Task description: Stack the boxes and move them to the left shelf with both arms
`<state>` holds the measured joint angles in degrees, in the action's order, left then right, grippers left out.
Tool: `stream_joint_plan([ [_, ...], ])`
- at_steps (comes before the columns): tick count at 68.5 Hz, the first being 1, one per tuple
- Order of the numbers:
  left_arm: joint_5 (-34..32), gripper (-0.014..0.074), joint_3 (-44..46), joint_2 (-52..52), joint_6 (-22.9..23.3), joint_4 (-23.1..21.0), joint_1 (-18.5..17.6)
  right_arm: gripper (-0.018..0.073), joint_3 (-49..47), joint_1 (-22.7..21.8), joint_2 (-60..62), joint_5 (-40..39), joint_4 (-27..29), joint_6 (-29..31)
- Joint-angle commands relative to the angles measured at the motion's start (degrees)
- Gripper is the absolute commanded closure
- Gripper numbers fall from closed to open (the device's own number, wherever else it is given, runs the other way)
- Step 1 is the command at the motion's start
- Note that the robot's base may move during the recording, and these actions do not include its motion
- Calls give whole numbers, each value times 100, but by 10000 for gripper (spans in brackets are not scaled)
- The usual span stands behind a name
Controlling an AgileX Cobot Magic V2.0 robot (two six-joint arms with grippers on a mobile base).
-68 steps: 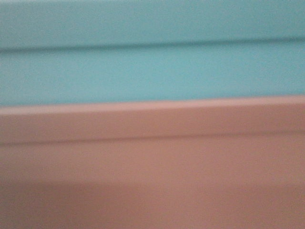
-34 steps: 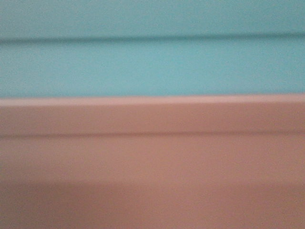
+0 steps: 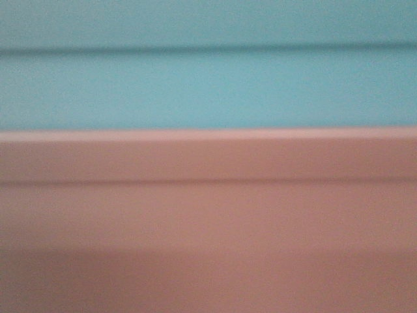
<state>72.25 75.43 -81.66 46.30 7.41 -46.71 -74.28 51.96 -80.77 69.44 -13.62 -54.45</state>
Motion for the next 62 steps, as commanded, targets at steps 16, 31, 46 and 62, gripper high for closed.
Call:
stream_joint_plan([
  [16,453,599,284,223,80,-979,-217,530,-259,142,217,546,612,-47],
  [31,453,599,284,223,80,-979,-217,530,-259,142,217,546,612,-47],
  [46,453,599,284,223,80,-979,-217,530,-259,142,217,546,612,-47],
  [62,453,599,284,223,80,-979,-217,530,-259,142,217,546,612,-47],
])
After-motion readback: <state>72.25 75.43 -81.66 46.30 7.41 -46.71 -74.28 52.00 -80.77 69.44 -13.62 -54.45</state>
